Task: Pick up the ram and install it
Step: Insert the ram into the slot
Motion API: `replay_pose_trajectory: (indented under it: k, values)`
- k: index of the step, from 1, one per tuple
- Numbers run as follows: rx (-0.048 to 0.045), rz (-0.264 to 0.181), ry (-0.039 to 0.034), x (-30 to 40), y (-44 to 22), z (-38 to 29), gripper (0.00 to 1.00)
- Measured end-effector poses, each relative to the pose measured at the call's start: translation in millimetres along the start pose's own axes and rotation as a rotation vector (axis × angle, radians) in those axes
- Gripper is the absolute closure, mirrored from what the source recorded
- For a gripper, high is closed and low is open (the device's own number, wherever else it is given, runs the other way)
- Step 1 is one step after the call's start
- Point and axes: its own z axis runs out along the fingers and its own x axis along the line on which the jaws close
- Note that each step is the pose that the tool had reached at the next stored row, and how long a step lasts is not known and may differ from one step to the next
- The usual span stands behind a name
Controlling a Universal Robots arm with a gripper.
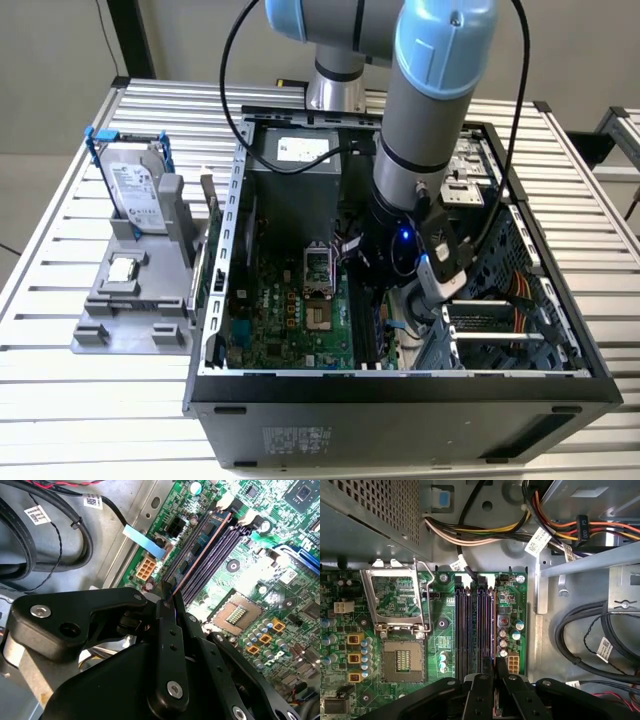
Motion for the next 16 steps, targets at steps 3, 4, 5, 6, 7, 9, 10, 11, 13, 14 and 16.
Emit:
replay_pose_trajectory:
  k: [3,4,5,6,7,9,10,11,13,14,16]
  values:
    - [0.0006,0.000,0.0002,0.1,0.2,0.8,1.00]
    - [0.0007,0.000,0.0002,0.1,0.2,0.9,1.00]
    - [0.0006,0.000,0.0002,0.1,0.3,1.1,1.00]
    - [0.0001,0.000,0.0000,0.2,0.3,1.2,1.00]
    - [-0.0007,0.000,-0.0001,0.6,0.5,1.5,1.00]
    - [-0.0010,0.000,-0.0002,1.6,0.5,1.7,1.00]
    - [-0.0007,0.000,-0.0001,1.8,0.5,1.5,1.00]
    - [-0.0003,0.000,0.0000,1.8,0.4,1.4,1.00]
    - [-0.0001,0.000,0.0000,1.9,0.4,1.3,1.00]
    - [0.0000,0.000,0.0000,1.9,0.4,1.3,1.00]
    - [0.0001,0.000,0.0000,1.9,0.3,1.3,1.00]
